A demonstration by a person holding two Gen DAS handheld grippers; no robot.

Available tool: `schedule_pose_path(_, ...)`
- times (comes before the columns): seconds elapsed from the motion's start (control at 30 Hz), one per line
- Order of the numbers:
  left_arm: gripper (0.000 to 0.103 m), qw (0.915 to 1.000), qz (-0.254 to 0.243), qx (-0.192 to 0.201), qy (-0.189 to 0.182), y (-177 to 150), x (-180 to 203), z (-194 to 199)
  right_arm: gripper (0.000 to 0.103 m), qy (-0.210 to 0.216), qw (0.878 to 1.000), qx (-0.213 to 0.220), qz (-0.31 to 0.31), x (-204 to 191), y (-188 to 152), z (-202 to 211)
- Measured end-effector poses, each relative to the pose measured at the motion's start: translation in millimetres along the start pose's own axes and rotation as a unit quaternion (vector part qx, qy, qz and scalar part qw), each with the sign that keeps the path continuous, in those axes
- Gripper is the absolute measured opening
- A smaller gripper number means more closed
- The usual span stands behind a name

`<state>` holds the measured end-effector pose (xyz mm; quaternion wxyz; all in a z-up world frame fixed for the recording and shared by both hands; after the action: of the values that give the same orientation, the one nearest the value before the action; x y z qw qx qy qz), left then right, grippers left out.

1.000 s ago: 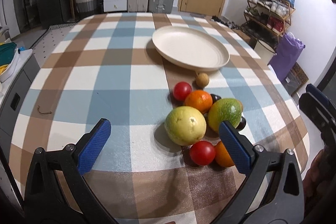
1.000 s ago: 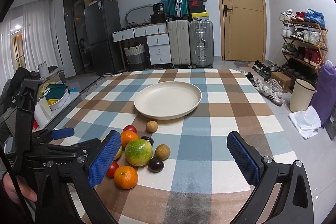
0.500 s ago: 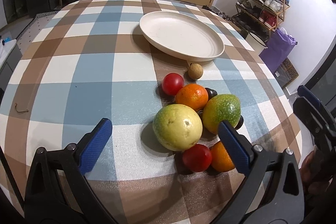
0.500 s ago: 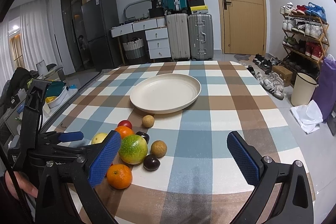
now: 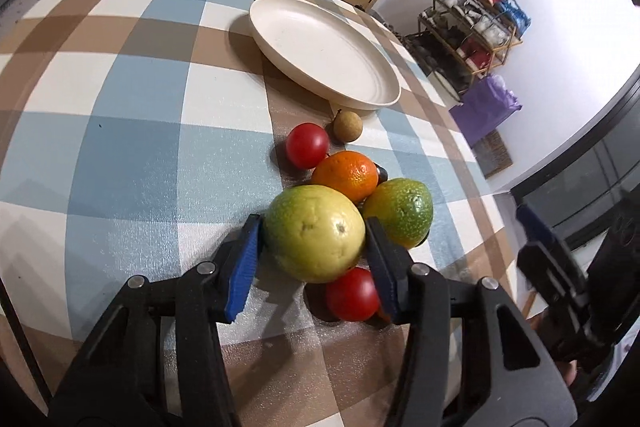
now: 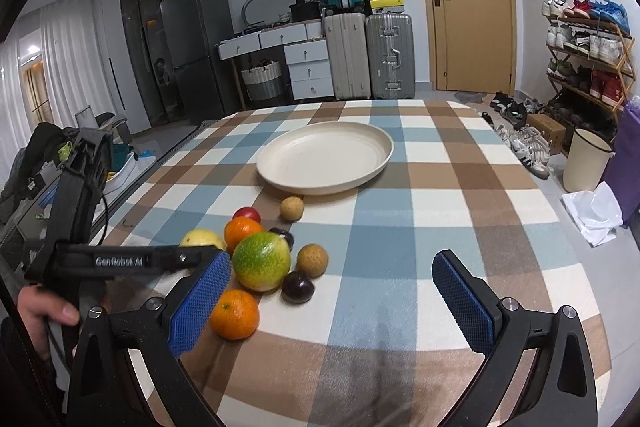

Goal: Organize fruits
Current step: 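Close the right tool on an orange while the left tool lifts the pomelo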

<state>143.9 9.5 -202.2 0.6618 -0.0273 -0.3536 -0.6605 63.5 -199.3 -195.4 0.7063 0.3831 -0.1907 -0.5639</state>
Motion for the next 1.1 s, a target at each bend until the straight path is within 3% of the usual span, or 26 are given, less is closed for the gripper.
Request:
schedule_pose_path(0.43, 0.048, 0.9998, 0.006, 0.015, -0.008, -2, -10, 16, 0.103, 0.080, 0.996, -0.040, -0.013, -26, -28, -12)
schedule_pose_path(0.8, 0.048, 0.9994, -0.001, 0.033, -0.011, -3, -11, 40, 0.102, 0.115, 0.991, -0.074, 0.001, -54, -42, -28)
schedule_pose_path(1.1, 0.048, 0.9989, -0.001, 0.044, -0.014, -4, -13, 54, 0.087, 0.126, 0.987, -0.098, 0.016, -67, -49, -44)
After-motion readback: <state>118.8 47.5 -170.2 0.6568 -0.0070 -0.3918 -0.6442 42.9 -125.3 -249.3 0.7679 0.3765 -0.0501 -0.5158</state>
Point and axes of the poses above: each gripper's, at about its wrist camera, not at the fingertips, and z roughly against the way its jaws point, x to its right, y to its top, the point moved 10 cm from there along -z, roughly the way its jaws point, and after that the axes turned 5 degrees about -x, right-handed, at the moved point
